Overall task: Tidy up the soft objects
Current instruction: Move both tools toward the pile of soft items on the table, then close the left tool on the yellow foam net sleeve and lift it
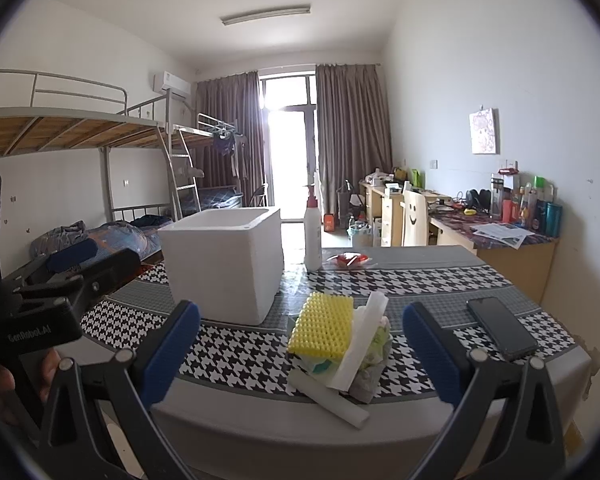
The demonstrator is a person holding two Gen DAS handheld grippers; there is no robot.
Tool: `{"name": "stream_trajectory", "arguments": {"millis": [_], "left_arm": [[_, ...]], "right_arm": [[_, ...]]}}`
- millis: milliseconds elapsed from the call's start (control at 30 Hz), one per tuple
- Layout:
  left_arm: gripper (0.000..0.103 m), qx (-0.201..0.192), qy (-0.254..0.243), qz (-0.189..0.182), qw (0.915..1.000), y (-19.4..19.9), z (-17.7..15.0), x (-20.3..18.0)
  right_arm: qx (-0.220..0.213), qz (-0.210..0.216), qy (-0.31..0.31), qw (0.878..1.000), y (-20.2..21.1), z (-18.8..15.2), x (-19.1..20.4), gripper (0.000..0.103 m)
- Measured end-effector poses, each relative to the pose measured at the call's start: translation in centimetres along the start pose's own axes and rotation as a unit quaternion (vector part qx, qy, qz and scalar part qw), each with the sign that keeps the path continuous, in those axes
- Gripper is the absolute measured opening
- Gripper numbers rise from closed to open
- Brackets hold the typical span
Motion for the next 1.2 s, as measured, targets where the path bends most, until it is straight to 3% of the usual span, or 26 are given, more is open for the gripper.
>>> {"name": "stream_trajectory", "arguments": {"millis": [500,867,1200], "left_arm": [[0.102,0.032,0.004,-0.009,0.9994,-2.6,-0.8,0.0],[0.102,0.061,0.007,-0.047,0.997,-4.6,-1.3,-1.1],[0.102,0.082,-0.002,-0.06,0.9948,-6.7,-1.7,-2.6]], "right_arm": [[0.016,-0.01,-0.007,1.0,-1.8,-0.4,-1.0,0.102],[0.033,-0.022,-0.02,0.999,-3.0,-1.1,-2.6,0.102],[0.047,-0.03,-0.039,0.998,-3.8,-1.7,-4.6,0.102]]}}
Point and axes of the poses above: each gripper's, at about its wrist camera, not at the fingertips, and y roughly against the way its jaws point, x to its left, z to its top, the point moved 5 cm from there along -y, roughly the way its jaws point, and after that the axes turned 8 degrees about z, right-handed, at the moved point
